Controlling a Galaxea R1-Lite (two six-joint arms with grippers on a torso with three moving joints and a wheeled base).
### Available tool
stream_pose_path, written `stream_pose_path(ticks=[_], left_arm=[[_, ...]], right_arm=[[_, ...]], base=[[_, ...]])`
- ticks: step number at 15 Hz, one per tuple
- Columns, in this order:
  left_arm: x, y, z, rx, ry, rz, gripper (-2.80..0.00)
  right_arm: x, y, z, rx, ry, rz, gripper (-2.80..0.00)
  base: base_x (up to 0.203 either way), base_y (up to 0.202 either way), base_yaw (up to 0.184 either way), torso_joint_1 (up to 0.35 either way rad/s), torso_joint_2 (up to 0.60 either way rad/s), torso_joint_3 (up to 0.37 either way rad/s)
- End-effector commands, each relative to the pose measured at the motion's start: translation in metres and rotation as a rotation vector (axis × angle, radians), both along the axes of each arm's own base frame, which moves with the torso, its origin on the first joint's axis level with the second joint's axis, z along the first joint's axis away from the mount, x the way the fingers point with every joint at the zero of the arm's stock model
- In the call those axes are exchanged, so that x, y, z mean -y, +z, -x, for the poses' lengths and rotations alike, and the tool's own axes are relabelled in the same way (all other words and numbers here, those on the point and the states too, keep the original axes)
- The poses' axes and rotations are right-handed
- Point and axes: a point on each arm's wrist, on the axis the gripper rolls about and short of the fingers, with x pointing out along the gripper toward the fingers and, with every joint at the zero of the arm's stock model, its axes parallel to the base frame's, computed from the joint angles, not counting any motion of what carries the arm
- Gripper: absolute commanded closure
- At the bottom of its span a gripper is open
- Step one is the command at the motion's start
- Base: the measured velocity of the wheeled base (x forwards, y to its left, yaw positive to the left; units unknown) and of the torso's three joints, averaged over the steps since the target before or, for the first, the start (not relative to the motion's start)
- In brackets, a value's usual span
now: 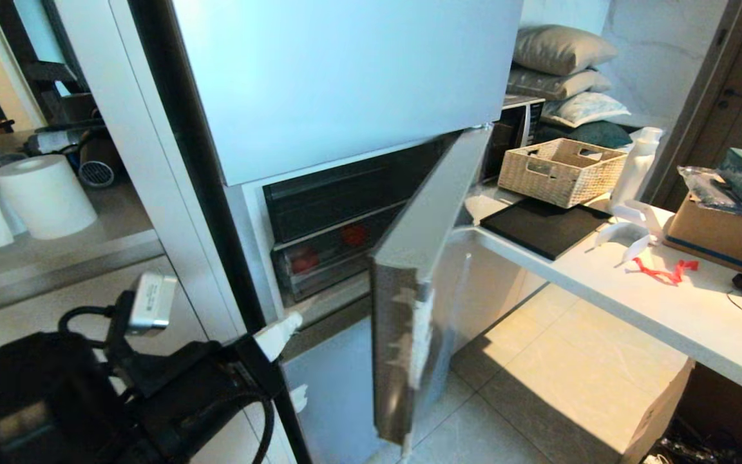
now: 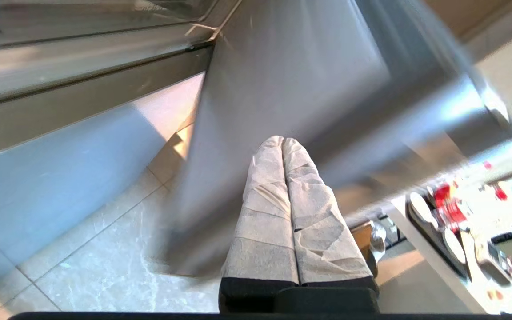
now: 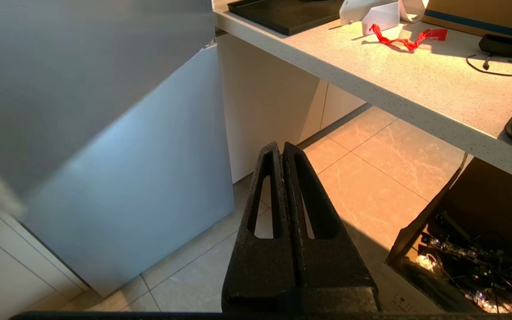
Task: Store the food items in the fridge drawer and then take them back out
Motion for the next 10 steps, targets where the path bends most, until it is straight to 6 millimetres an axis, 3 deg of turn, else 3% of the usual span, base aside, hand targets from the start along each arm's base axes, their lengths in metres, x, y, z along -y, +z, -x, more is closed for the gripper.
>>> stream_pose_path(ticks=[1, 6, 8, 10], left_arm=[[-0.021, 0.019, 0.024, 0.105, -0.002, 0.028, 0.0], [-0.071, 0.053, 0.065, 0.378, 0.115, -0.291, 0.0], [-0.102, 0.06, 0.074, 0.411, 0.337, -0.381, 0.0], [-0.13, 0.058, 0.099, 0.416, 0.591, -0.44, 0.0]], right_arm=[[0.0, 0.0, 0.0, -0.001, 0.0, 0.0, 0.0], [0.0, 0.0, 0.0, -0.001, 0.0, 0.0, 0.0], [0.0, 0.0, 0.0, -0.001, 0.0, 0.0, 0.0], [0.0, 0.0, 0.0, -0.001, 0.0, 0.0, 0.0]], base=[[0.0, 0.0, 0.0, 0.0, 0.0, 0.0], [0.0, 0.0, 0.0, 0.0, 0.0, 0.0], [0.0, 0.0, 0.0, 0.0, 0.0, 0.0], [0.0, 0.0, 0.0, 0.0, 0.0, 0.0]])
